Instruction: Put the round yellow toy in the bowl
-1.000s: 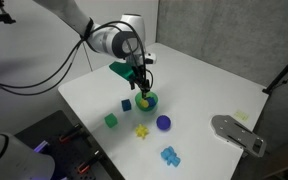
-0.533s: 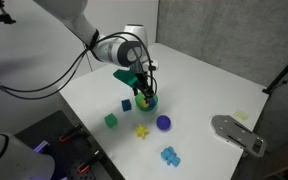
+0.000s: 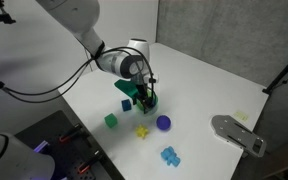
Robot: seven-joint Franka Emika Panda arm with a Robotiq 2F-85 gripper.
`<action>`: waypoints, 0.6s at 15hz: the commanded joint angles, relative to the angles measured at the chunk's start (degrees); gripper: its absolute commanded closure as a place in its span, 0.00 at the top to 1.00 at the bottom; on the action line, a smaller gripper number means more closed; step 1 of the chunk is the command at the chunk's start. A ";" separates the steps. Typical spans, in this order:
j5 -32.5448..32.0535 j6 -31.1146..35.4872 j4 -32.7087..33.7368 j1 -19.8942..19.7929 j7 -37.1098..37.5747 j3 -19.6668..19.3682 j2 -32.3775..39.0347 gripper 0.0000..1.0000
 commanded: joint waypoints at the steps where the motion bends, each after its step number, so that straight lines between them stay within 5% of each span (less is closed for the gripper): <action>1: 1.72 2.05 1.59 -0.86 -1.85 -1.19 4.55 1.00; 9: 4.69 11.29 2.70 -2.34 -5.27 -1.39 13.87 1.00</action>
